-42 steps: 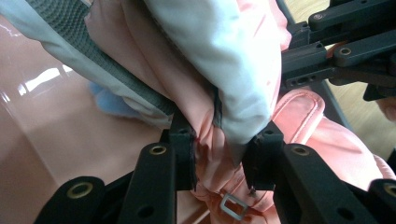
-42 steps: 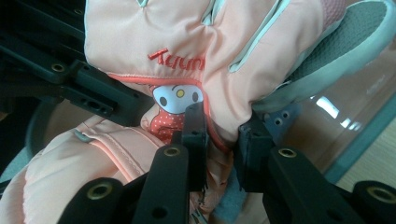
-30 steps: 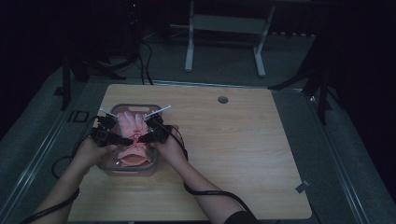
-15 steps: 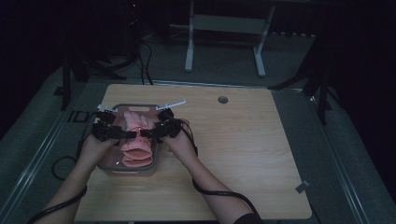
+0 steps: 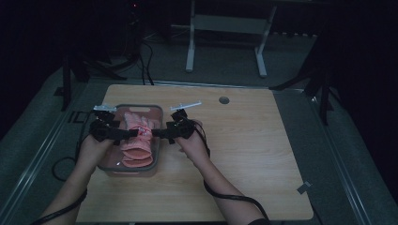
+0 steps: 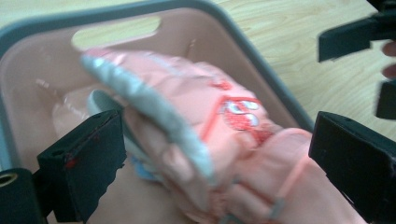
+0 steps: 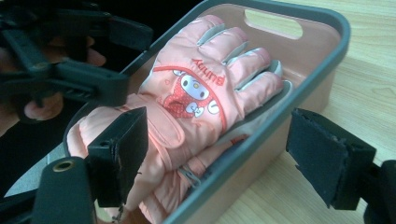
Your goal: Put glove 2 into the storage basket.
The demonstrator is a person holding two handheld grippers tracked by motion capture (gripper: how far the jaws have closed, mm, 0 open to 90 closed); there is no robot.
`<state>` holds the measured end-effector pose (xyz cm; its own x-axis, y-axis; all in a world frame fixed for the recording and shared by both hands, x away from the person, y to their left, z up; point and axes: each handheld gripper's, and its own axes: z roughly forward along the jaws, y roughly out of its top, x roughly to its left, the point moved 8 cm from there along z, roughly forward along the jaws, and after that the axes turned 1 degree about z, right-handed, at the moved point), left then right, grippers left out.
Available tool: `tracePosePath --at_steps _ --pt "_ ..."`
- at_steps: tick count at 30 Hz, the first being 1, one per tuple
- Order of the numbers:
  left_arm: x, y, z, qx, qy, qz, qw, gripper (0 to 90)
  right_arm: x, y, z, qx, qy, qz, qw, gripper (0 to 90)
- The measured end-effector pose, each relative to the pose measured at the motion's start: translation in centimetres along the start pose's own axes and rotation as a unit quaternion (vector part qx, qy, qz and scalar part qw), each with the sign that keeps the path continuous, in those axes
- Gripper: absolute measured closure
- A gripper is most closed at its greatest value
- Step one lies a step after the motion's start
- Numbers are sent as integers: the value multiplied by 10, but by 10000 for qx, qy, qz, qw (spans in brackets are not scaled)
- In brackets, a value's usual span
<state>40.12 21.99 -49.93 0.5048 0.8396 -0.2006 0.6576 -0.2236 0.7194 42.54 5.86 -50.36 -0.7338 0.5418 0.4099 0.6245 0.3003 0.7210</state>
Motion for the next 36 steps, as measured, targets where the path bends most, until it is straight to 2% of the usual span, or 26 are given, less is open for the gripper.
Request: tracePosePath --at_steps 2,11,16,23,27,30,31,36 --pt "-12 3 -1 -77 3 129 9999 40 -3 -1 -5 -19 -36 -34 10000 207" --pt "-67 13 0 -277 -374 609 9971 40 -10 -12 -27 -14 -65 -156 9999 200" --pt "-94 16 5 -392 -634 735 9945 40 -16 -18 -40 -51 -106 -194 9997 196" --pt "-125 11 19 -361 -933 912 9908 41 -29 -32 -55 3 -189 -266 9995 186" --pt "-140 8 26 -284 -1048 1036 9887 41 -38 -40 -61 29 -249 -304 9992 182" --pt "-151 6 29 -267 -1058 1220 9865 41 -42 -48 -64 79 -280 -354 9989 177" --pt "-151 6 29 -267 -1058 1220 9865 41 -43 -50 -64 98 -276 -370 9989 177" --pt "-171 1 37 -255 -1215 1320 9834 41 -47 -62 -68 130 -221 -454 9986 177"
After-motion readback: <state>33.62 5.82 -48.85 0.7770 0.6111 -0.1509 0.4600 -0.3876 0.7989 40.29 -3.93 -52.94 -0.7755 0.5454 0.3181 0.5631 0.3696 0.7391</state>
